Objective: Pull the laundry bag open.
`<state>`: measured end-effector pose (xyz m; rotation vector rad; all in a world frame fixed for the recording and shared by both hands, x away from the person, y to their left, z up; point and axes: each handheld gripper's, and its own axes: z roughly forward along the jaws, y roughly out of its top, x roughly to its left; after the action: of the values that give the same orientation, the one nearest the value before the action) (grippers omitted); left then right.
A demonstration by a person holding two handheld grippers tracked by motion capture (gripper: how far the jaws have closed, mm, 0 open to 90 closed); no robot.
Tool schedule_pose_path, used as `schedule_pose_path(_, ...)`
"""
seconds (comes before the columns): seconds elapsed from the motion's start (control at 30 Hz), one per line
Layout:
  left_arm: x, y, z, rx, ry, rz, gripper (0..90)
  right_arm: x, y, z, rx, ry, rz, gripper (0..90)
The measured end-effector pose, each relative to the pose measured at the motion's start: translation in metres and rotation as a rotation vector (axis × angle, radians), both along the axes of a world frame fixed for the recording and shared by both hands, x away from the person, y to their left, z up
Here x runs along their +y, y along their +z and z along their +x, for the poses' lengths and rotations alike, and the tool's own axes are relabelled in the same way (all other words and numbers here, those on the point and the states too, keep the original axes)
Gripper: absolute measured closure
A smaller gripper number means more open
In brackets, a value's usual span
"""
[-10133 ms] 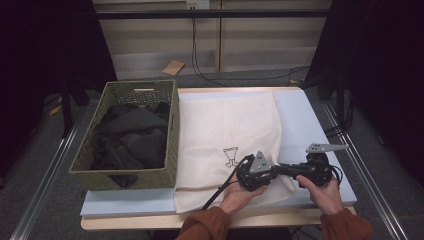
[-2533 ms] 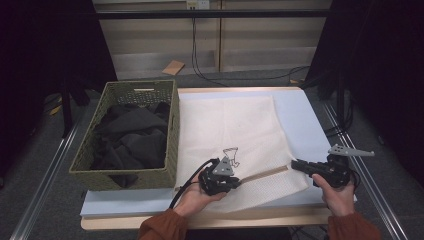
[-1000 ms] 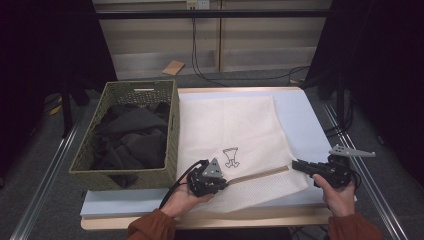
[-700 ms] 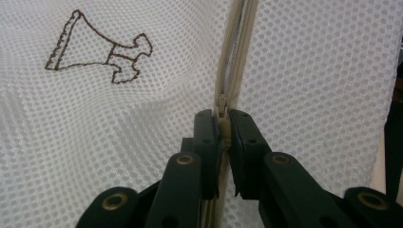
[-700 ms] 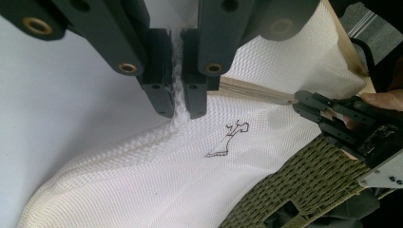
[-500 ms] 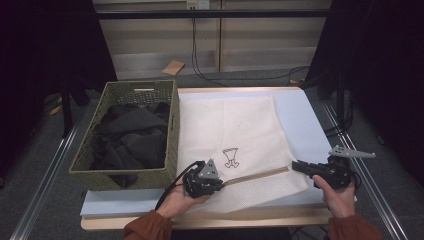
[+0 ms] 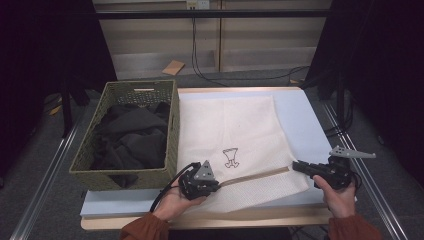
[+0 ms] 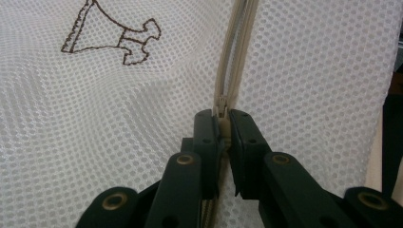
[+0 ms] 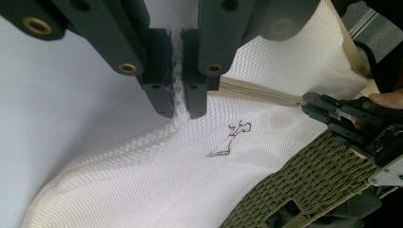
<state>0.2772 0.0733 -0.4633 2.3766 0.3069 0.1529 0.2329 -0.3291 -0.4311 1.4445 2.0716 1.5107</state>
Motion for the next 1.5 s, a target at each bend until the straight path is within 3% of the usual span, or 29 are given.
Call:
schedule_pose_path(0.2, 0.006, -0.003, -0.003, 0.017, 0.031, -0.018, 82.5, -0.001, -0.001, -0.001, 0.003, -0.004, -0.004, 85.5)
schedule_pose_path(0.33, 0.008, -0.002, -0.003, 0.012, 0.018, 0.005, 82.5, 0.000, 0.000, 0.000, -0.002, -0.005, -0.005, 85.5)
schedule_pose_path(0.4, 0.009, -0.003, -0.004, 0.016, 0.031, -0.019, 82.5, 0.001, 0.000, 0.000, 0.002, -0.004, -0.002, 85.4)
schedule_pose_path(0.47, 0.010, -0.003, -0.003, 0.022, 0.032, -0.018, 82.5, 0.000, 0.000, 0.000, 0.000, -0.002, -0.001, 85.4)
schedule_pose_path(0.57, 0.011, -0.002, -0.002, 0.013, 0.011, 0.023, 82.4, 0.000, 0.000, 0.000, 0.002, -0.005, -0.003, 85.4)
schedule_pose_path(0.67, 0.012, -0.003, -0.004, 0.022, 0.033, -0.006, 82.5, 0.000, 0.000, 0.000, 0.001, -0.004, -0.001, 85.4)
schedule_pose_path(0.7, 0.014, -0.002, -0.003, 0.014, 0.017, 0.008, 82.5, 0.001, 0.000, 0.000, 0.000, -0.003, -0.002, 85.4)
schedule_pose_path(0.87, 0.017, -0.003, -0.004, 0.021, 0.048, -0.016, 82.5, 0.001, 0.000, 0.000, 0.001, -0.004, -0.002, 85.4)
schedule_pose_path(0.9, 0.017, -0.001, -0.005, 0.020, 0.047, 0.004, 82.5, 0.001, 0.000, 0.000, 0.003, -0.004, -0.001, 85.4)
schedule_pose_path(1.13, 0.021, -0.003, -0.004, 0.014, 0.032, 0.007, 82.5, 0.000, 0.001, 0.000, 0.000, -0.003, 0.001, 85.4)
schedule_pose_path(1.23, 0.020, -0.002, -0.005, 0.017, 0.044, 0.041, 82.5, 0.000, 0.001, 0.000, 0.000, -0.004, 0.000, 85.4)
schedule_pose_path(1.3, 0.022, -0.003, -0.007, 0.028, 0.049, 0.001, 82.5, 0.001, 0.001, 0.000, 0.001, -0.004, -0.001, 85.4)
schedule_pose_path(1.4, 0.026, -0.004, -0.007, 0.026, 0.057, 0.016, 82.5, 0.000, 0.001, 0.000, -0.001, -0.004, 0.000, 85.4)
schedule_pose_path(1.43, 0.027, -0.003, -0.005, 0.024, 0.036, 0.024, 82.5, 0.000, 0.001, 0.001, 0.000, -0.003, -0.002, 85.4)
schedule_pose_path(1.47, 0.026, -0.004, -0.006, 0.030, 0.058, 0.001, 82.5, 0.001, 0.000, 0.001, 0.003, -0.005, -0.003, 85.4)
schedule_pose_path(1.5, 0.027, -0.003, -0.006, 0.025, 0.047, 0.013, 82.5, 0.001, 0.000, 0.001, 0.001, -0.005, -0.006, 85.4)
